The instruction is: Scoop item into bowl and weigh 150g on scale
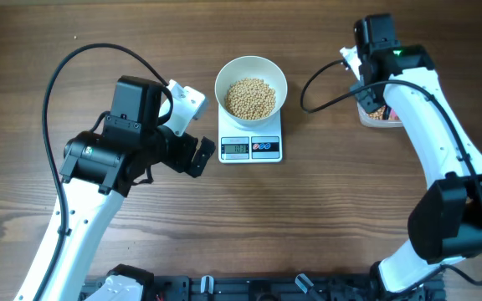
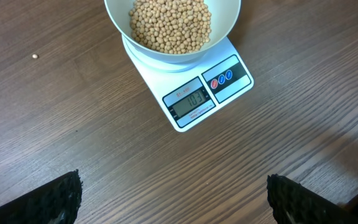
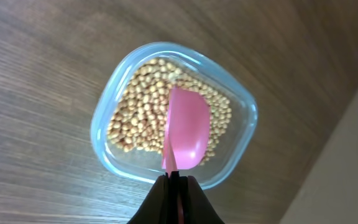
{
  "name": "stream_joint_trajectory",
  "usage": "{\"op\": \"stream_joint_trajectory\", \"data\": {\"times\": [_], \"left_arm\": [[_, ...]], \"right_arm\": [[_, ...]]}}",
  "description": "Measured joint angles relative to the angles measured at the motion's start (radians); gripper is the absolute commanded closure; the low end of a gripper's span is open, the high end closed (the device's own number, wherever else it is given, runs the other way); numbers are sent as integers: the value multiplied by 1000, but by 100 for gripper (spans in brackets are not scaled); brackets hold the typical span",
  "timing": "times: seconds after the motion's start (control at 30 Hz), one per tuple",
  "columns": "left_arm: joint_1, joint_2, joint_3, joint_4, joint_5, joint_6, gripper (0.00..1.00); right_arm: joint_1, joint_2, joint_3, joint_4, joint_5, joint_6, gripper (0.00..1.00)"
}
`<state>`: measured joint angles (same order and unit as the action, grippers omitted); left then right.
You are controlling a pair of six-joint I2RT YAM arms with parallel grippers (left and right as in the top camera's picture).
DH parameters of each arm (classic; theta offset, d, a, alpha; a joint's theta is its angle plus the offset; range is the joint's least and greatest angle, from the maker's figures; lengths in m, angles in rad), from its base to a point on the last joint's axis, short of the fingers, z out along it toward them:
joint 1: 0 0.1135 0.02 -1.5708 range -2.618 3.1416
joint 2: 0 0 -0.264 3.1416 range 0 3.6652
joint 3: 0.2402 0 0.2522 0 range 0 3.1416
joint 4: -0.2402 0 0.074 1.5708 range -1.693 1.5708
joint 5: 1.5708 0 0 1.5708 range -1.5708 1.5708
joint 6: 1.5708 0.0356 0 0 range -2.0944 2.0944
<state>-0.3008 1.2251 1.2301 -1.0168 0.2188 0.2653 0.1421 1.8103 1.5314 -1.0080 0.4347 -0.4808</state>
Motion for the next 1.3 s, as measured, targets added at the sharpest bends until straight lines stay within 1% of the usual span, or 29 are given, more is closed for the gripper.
{"op": "stream_joint_trajectory", "data": {"times": [0.13,0.3,0.43,0.57,0.8,1.0,1.1,1.3], "left_arm": [[0,0,0,0,0,0,0],[0,0,0,0,0,0,0],[0,0,0,0,0,0,0],[0,0,0,0,0,0,0],[0,0,0,0,0,0,0],[0,0,0,0,0,0,0],[0,0,0,0,0,0,0],[0,0,0,0,0,0,0]], "right_arm": [[0,21,0,-8,-81,-18,96],[0,21,0,10,-192,66,96],[-24,6,0,18,-255,99,96],[-91,-24,0,-1,-325,146,96],[-297,-32,0,-56,-581,178,96],[-368,-32,0,-73,-794,182,96],[-415,-32,0,-79,-850,182,95],[-451,-32,0,-82,-880,187,96]]}}
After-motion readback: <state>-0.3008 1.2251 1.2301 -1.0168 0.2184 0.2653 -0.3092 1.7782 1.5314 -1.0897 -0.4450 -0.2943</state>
